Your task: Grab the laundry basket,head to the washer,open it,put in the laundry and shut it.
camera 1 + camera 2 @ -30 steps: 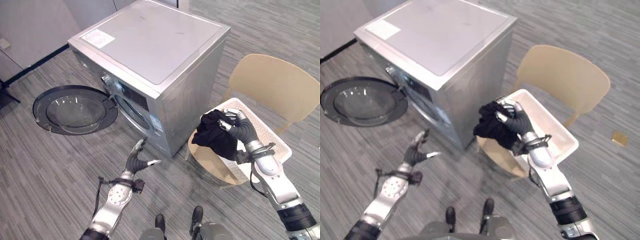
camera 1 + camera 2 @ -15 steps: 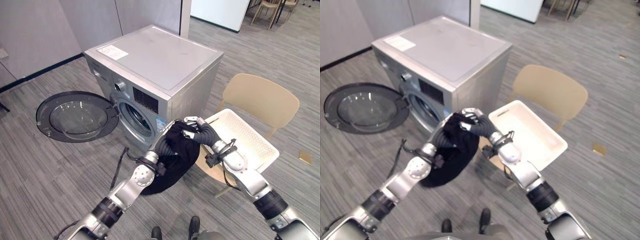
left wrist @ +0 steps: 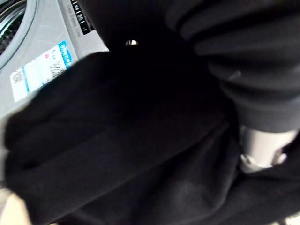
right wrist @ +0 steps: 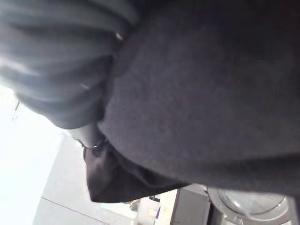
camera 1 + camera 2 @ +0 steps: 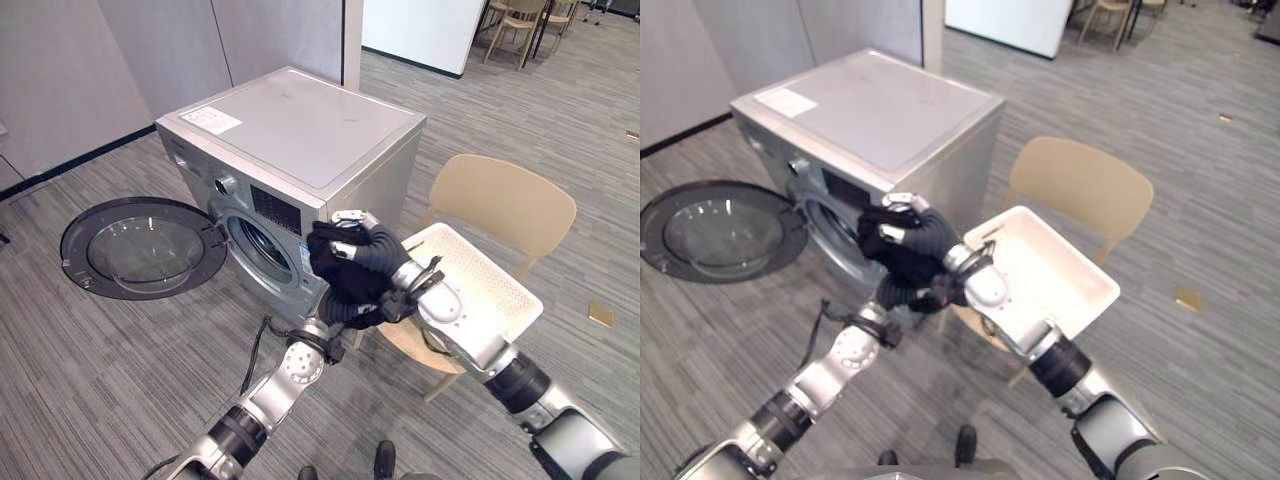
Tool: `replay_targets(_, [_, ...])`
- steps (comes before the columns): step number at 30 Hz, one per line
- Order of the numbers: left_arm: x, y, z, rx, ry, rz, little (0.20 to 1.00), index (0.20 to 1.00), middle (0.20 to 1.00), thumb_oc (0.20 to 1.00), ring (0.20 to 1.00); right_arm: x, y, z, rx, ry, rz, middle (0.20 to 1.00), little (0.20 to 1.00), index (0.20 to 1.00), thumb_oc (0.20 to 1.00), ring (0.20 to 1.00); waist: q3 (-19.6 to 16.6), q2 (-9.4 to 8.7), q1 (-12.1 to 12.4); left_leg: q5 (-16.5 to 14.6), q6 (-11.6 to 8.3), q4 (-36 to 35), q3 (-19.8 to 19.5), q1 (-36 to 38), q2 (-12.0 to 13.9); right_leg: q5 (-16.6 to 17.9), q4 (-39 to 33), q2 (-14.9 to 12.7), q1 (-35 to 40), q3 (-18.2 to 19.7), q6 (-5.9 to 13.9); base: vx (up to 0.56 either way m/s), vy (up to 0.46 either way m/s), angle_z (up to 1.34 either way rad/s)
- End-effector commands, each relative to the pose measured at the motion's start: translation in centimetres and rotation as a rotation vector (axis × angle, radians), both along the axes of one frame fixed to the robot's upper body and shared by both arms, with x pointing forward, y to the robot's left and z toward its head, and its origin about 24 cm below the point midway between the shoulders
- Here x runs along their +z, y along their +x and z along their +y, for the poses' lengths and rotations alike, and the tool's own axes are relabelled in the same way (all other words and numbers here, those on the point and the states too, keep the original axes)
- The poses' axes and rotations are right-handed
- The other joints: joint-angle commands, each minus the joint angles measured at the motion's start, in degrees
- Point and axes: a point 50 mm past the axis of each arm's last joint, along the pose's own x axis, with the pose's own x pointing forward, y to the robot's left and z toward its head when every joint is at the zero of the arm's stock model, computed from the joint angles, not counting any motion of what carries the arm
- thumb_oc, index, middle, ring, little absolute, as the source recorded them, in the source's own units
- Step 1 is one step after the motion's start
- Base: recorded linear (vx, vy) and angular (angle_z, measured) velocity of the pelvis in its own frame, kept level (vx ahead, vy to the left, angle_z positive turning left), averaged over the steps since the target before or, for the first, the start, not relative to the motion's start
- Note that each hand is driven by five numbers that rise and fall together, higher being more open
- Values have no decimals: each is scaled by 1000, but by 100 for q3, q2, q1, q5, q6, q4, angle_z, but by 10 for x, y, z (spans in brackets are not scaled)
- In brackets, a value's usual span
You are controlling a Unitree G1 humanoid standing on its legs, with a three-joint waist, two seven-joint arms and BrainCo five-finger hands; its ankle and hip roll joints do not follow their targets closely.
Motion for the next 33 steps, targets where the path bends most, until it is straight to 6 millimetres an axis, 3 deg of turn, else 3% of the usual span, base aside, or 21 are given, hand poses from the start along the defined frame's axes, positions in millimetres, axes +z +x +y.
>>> replay_targets(1, [14, 13, -17, -30, -29, -67, 200, 200, 200, 200, 200, 73, -26, 26, 198, 315, -204, 200, 200, 200, 200, 200, -190, -378, -67, -476, 95, -42, -151, -36, -232, -648, 142, -270, 373, 309, 605, 0, 0, 0])
replay_targets(2, [22, 16, -11, 0, -57, -94, 200, 200, 200, 200, 200, 63, -27, 24, 198, 304, -174, 200, 200, 200, 200, 200, -189, -359, -85, -479, 88, -42, -144, -24, -220, -651, 143, -266, 377, 310, 606, 0, 0, 0])
replay_targets(4, [22, 15, -11, 1, -58, -93, 200, 200, 200, 200, 200, 63, -28, 24, 198, 304, -173, 200, 200, 200, 200, 200, -194, -358, -87, -479, 88, -42, -144, -24, -219, -651, 142, -265, 377, 310, 606, 0, 0, 0])
replay_targets(7, [24, 16, 4, 56, -76, -104, 200, 200, 200, 200, 200, 41, -23, 14, 152, 241, -116, 200, 200, 200, 200, 200, -193, -320, -105, -472, 77, -42, -122, 3, -207, -649, 142, -263, 390, 309, 611, 0, 0, 0])
replay_targets(8, [22, 14, 8, 67, -75, -99, 200, 200, 200, 200, 200, 35, -22, 10, 134, 220, -107, 470, 470, 470, 470, 470, -203, -314, -107, -470, 75, -42, -119, 6, -206, -651, 138, -260, 398, 311, 610, 0, 0, 0])
replay_targets(9, [20, 13, 14, 82, -75, -92, 200, 200, 200, 200, 200, 31, -20, 6, 106, 184, -111, 881, 881, 881, 881, 881, -213, -310, -110, -467, 71, -42, -116, 12, -204, -649, 129, -260, 410, 309, 614, 2, -23, -3])
replay_targets(10, [15, 8, 27, 121, -69, -74, 200, 200, 200, 200, 200, 24, -16, -9, 22, 67, -169, 1000, 1000, 1000, 1000, 1000, -219, -298, -116, -458, 63, -42, -112, 14, -201, -649, 109, -258, 423, 302, 614, 0, 0, 0])
replay_targets(12, [14, 6, 31, 130, -71, -69, 200, 200, 200, 200, 200, 24, -15, -14, -3, 31, -190, 1000, 1000, 1000, 1000, 1000, -228, -291, -118, -459, 62, -42, -114, 19, -197, -649, 97, -255, 433, 299, 616, 0, 0, 0])
replay_targets(18, [7, -12, 74, 249, -47, -66, 200, 200, 200, 200, 200, 35, -15, -68, -279, -206, -453, 1000, 1000, 1000, 1000, 1000, -248, -229, -137, -443, 51, -42, -102, 2, -188, -619, 6, -254, 467, 274, 655, 0, 0, 0])
replay_targets(22, [-2, -25, 104, 346, -19, -33, 200, 200, 200, 200, 200, 26, -21, -106, -416, -284, -449, 1000, 1000, 1000, 1000, 1000, -273, -168, -189, -437, 46, -42, -90, -2, -185, -619, -8, -260, 480, 282, 666, 0, 0, 0])
replay_targets(23, [-11, -34, 121, 407, -9, 10, 200, 200, 200, 200, 200, 10, -24, -127, -475, -321, -359, 1000, 1000, 1000, 1000, 1000, -269, -147, -207, -433, 42, -42, -98, -3, -188, -618, -14, -261, 485, 284, 668, 0, 0, 0])
replay_targets(24, [-11, -35, 121, 405, -9, 13, 200, 200, 200, 200, 200, 9, -25, -128, -475, -321, -356, 1000, 1000, 1000, 1000, 1000, -282, -147, -203, -435, 42, -42, -101, -1, -188, -619, -15, -261, 488, 281, 668, 0, 0, 0])
replay_targets(25, [-19, -43, 137, 454, -1, 61, 200, 200, 200, 200, 200, -12, -29, -147, -522, -363, -243, 1000, 1000, 1000, 1000, 1000, -268, -130, -223, -426, 38, -42, -111, -9, -193, -616, -20, -261, 484, 278, 669, 0, 0, 0])
replay_targets(26, [-19, -44, 137, 453, 0, 62, 200, 200, 200, 200, 200, -12, -29, -148, -521, -363, -242, 1000, 1000, 1000, 1000, 1000, -277, -131, -221, -427, 38, -42, -113, -9, -193, -617, -21, -261, 485, 277, 670, 0, 0, 0])
replay_targets(28, [-33, -60, 161, 519, 26, 150, 200, 200, 200, 200, 200, -50, -38, -179, -593, -476, -55, 1000, 1000, 1000, 1000, 1000, -234, -107, -227, -412, 33, -42, -124, -22, -196, -619, -17, -264, 476, 262, 671, 0, 0, 0])
replay_targets(29, [-33, -61, 161, 518, 27, 151, 200, 200, 200, 200, 200, -50, -39, -179, -593, -477, -54, 1000, 1000, 1000, 1000, 1000, -242, -108, -225, -413, 33, -42, -125, -22, -196, -620, -18, -263, 478, 260, 671, -4, -10, -3])
replay_targets(31, [-52, -80, 186, 599, 75, 254, 200, 200, 200, 200, 200, -97, -55, -208, -650, -580, 175, 1000, 1000, 1000, 1000, 1000, -186, -91, -221, -394, 24, -42, -137, -33, -198, -633, -14, -254, 467, 237, 663, -8, -11, -2])
replay_targets(32, [-52, -80, 186, 598, 75, 254, 200, 200, 200, 200, 200, -97, -55, -208, -650, -579, 175, 1000, 1000, 1000, 1000, 1000, -190, -93, -221, -395, 24, -42, -138, -32, -197, -635, -15, -254, 468, 236, 663, 0, 0, 0])
replay_targets(33, [-60, -88, 193, 622, 90, 299, 200, 200, 200, 200, 200, -113, -60, -215, -663, -605, 245, 1000, 1000, 1000, 1000, 1000, -165, -89, -219, -387, 24, -42, -137, -35, -194, -640, -11, -252, 466, 234, 660, 0, 0, 0])
